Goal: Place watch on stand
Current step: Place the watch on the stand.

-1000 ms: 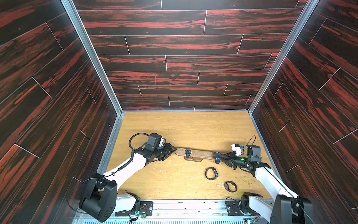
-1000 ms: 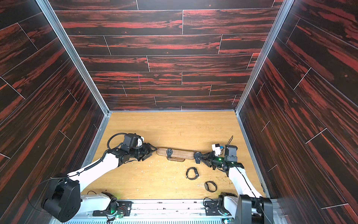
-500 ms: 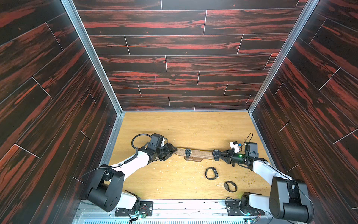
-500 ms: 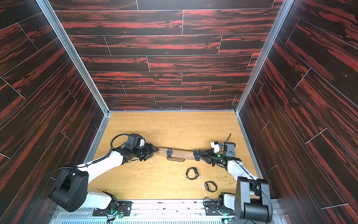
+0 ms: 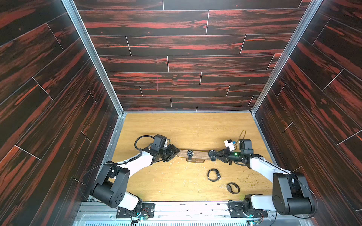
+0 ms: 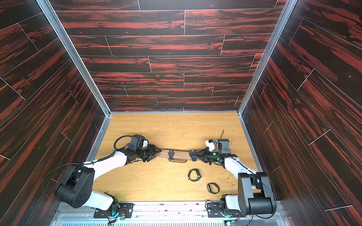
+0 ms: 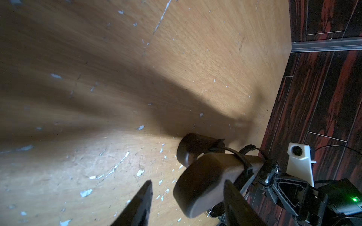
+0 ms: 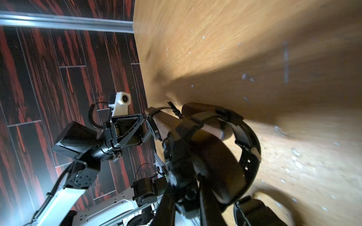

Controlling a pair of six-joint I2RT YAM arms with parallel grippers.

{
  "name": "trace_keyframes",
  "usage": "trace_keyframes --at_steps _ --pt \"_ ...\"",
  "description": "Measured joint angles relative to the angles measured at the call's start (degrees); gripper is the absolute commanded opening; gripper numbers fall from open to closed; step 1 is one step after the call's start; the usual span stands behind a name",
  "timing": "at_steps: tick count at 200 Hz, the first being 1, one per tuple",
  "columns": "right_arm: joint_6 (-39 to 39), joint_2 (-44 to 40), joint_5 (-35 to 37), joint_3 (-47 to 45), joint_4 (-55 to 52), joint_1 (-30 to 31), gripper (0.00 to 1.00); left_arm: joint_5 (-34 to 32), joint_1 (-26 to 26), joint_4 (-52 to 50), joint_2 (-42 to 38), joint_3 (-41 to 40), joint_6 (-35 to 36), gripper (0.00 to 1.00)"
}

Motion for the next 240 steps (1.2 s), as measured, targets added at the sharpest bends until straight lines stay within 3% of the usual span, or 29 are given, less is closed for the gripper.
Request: trace_keyframes --at_steps 82,185,240 --pt "3.1 5.8 3.4 5.0 3.9 8.7 0.00 1.0 0.0 2.3 0.4 0.0 -0.9 0.58" --pt "5.4 7.7 5.9 6.4 6.6 12.9 0.00 1.4 0.0 3.1 0.5 -0.1 -1.0 0.58" --pt "6.2 7.7 7.2 6.4 7.4 14.3 0.22 1.4 0.0 3.2 0.5 -0.1 -1.0 0.58"
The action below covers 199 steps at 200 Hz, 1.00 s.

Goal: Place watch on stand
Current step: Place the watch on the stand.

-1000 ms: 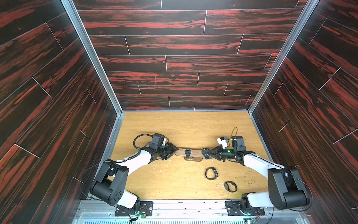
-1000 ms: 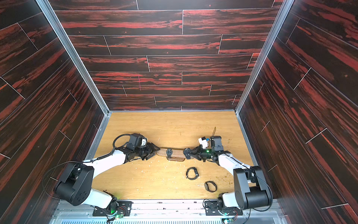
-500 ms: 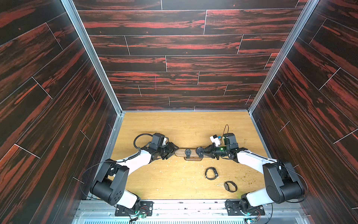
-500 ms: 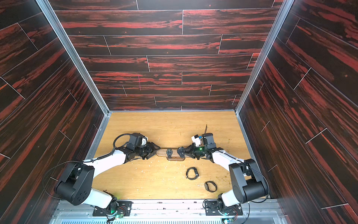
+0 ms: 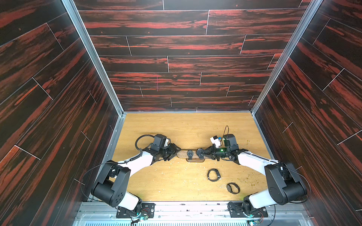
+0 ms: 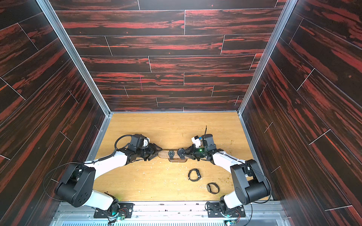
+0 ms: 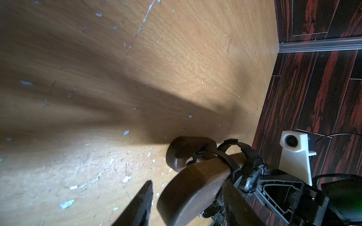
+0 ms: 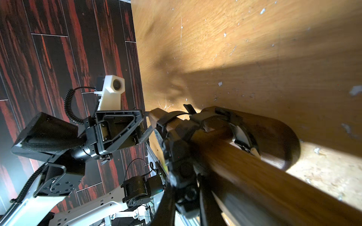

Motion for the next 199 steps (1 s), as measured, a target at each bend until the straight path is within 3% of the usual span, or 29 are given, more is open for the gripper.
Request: trace_keyframes --at_steps 86,199 --pt "1.0 -1.3 1.7 -1.2 0.7 2.4 0.35 0.0 0.0 -1.0 -0.2 0.0 0.3 0.58" --pt "-0.5 -14.0 5.5 -6.2 -9.4 2.8 0.35 -3.5 -0.7 -9.7 -8.9 0.0 4.4 0.58"
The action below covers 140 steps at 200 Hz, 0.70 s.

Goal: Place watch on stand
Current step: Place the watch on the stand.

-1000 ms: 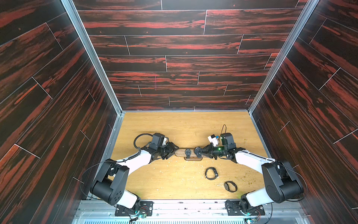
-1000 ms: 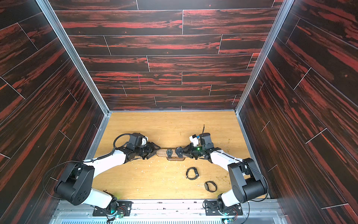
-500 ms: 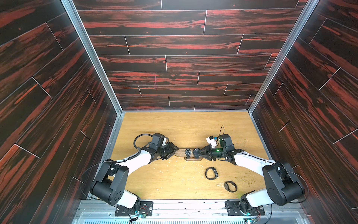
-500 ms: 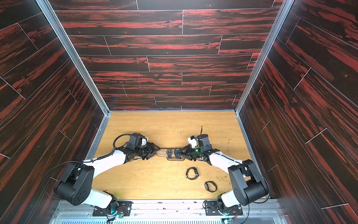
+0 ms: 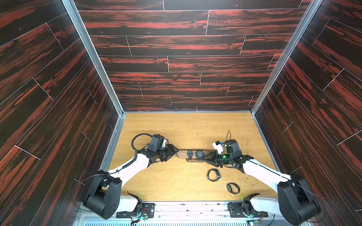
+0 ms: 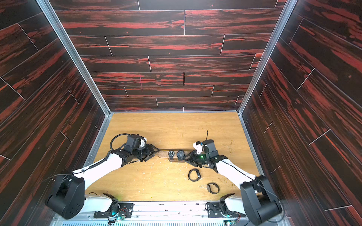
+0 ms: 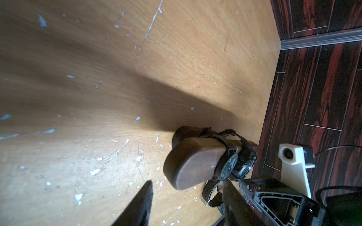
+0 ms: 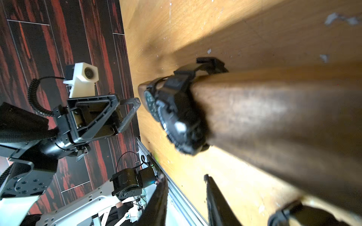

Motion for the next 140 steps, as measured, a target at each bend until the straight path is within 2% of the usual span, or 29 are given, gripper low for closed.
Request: trace_keyframes --at_steps 25,79,140 --pt "-1.7 -4.2 2.5 0.0 -5.9 0.0 0.34 -2.4 -3.3 -4.0 -2.1 1.3 1.4 0.59" --pt "-3.7 -13.2 13.2 0.8 -22.6 -1.8 0.30 -6.8 -16.5 -11.5 -1.7 12.1 5.9 0.58" --pt "-4.9 -21.7 20.0 -0.4 -36.6 -9.3 0.30 -7.0 -27.1 -15.2 10.5 24.3 10.0 0.58"
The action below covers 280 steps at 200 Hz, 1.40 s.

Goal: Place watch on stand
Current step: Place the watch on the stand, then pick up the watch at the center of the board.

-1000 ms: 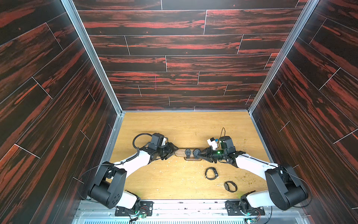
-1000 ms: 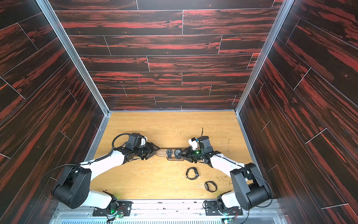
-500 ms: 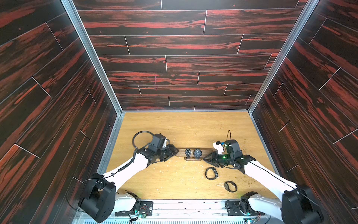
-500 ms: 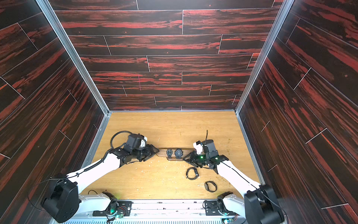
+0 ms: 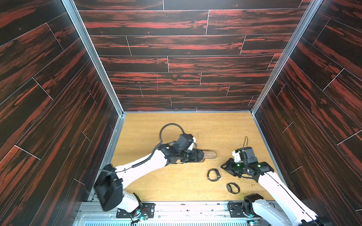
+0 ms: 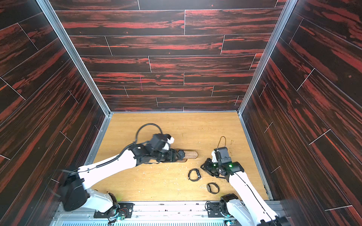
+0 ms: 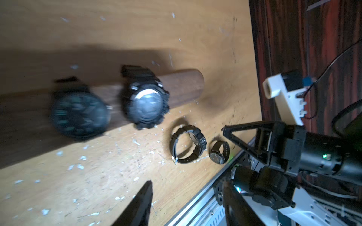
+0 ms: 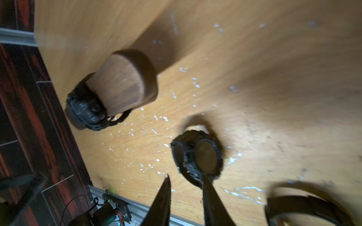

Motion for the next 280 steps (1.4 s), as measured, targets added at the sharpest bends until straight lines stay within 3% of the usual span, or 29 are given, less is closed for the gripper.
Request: trace_keyframes --at_steps 49,101,207,280 --pt "-0.8 -5.4 1.2 -2.0 -6.1 -3.4 0.31 1.3 -6.3 -4.6 10.7 7.9 2.3 0.58" --pt "0.8 -8.7 2.8 -3.9 -9.4 -3.7 0.31 1.1 -8.9 -10.0 18.7 14.2 3.6 0.58" --pt "2.0 -11.7 4.7 -4.8 -12.7 -3.7 0.31 -0.1 -10.2 -13.7 22.7 15.8 3.3 0.59" --pt "2.4 -9.8 4.4 -5.3 -11.9 -3.7 0.31 -0.5 -11.3 -15.0 28.4 24.3 3.3 0.60"
